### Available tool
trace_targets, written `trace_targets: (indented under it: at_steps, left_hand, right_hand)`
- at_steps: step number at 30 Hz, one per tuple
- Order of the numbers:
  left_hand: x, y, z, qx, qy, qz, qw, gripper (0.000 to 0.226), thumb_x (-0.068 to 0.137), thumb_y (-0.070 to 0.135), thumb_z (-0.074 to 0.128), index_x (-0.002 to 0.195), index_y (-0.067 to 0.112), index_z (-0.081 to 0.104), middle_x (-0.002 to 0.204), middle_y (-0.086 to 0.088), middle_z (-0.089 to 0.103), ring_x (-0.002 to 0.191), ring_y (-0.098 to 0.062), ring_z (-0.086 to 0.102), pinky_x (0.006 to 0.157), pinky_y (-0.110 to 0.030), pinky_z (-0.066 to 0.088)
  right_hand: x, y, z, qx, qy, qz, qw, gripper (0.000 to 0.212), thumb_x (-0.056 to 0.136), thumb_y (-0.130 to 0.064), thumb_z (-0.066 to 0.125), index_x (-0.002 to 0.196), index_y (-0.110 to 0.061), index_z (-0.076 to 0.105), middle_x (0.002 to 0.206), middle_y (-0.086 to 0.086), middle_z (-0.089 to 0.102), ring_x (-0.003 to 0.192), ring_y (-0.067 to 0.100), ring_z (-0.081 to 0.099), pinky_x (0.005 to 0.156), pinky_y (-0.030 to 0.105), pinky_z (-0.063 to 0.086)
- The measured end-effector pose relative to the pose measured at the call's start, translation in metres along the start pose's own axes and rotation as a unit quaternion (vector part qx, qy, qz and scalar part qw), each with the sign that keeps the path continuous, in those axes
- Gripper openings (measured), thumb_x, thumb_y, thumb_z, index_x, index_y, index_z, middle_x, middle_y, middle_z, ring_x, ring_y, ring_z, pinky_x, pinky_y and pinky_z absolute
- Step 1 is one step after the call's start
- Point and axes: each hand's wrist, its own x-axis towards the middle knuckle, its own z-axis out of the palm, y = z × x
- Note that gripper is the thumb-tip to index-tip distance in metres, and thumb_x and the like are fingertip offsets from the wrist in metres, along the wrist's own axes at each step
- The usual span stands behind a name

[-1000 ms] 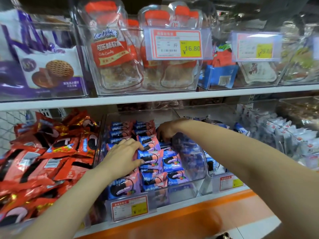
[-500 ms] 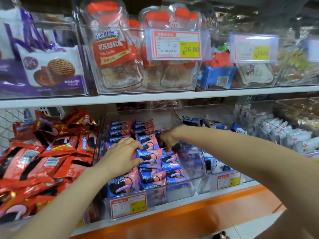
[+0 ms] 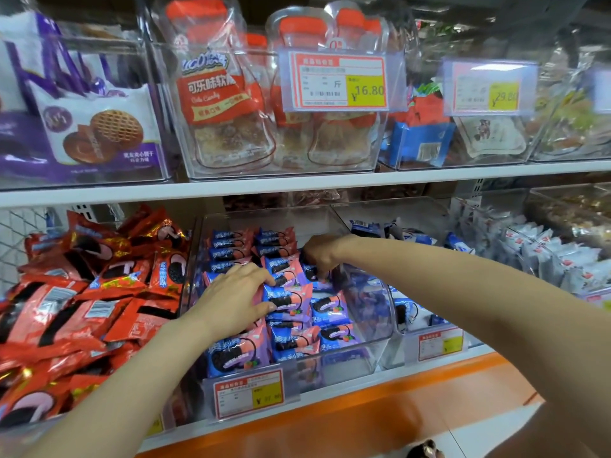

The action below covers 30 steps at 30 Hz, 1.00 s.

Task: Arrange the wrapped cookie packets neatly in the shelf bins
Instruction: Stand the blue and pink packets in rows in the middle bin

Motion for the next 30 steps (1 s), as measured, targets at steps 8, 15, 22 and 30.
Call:
trace_targets:
  at_steps: [8,15,22,30]
  left_hand:
    - [-0.001,0.000,0.000,0.001,0.004,0.007,1.000,0.039,0.091,0.039,0.055,0.127,0.028,0.045,0.132,0.009,0.042,0.126,-0.010,0.035,0.102,-0.026,0.030]
    - [-0.001,0.003,-0.003,0.001,-0.001,0.004,1.000,0.040,0.091,0.038,0.055,0.129,0.026,0.045,0.134,0.008,0.041,0.128,-0.012,0.033,0.103,-0.027,0.030]
    - [0.000,0.003,-0.005,-0.005,-0.008,-0.002,1.000,0.042,0.090,0.037,0.058,0.128,0.024,0.046,0.133,0.003,0.044,0.126,-0.015,0.037,0.101,-0.027,0.030]
    - [-0.001,0.004,-0.005,-0.015,-0.004,-0.005,1.000,0.041,0.089,0.036,0.059,0.127,0.023,0.048,0.132,0.002,0.044,0.125,-0.016,0.038,0.101,-0.026,0.031]
  right_hand:
    - [-0.001,-0.001,-0.002,-0.089,0.070,-0.021,0.993,0.058,0.079,-0.028,0.074,0.127,-0.007,0.050,0.122,0.011,0.057,0.108,0.029,0.058,0.080,0.032,0.048]
    - [-0.011,0.000,-0.010,0.017,0.037,0.009,0.999,0.059,0.076,-0.020,0.077,0.125,-0.002,0.049,0.123,0.014,0.057,0.109,0.028,0.057,0.081,0.029,0.046]
    - [-0.032,-0.006,0.007,0.012,-0.088,-0.062,0.994,0.031,0.087,-0.024,0.064,0.110,-0.003,0.067,0.109,0.012,0.067,0.090,0.026,0.058,0.080,0.032,0.045]
    - [-0.030,-0.015,0.014,0.022,-0.084,-0.024,0.996,0.037,0.080,-0.027,0.073,0.106,-0.003,0.064,0.095,0.006,0.058,0.086,0.021,0.053,0.068,0.026,0.040]
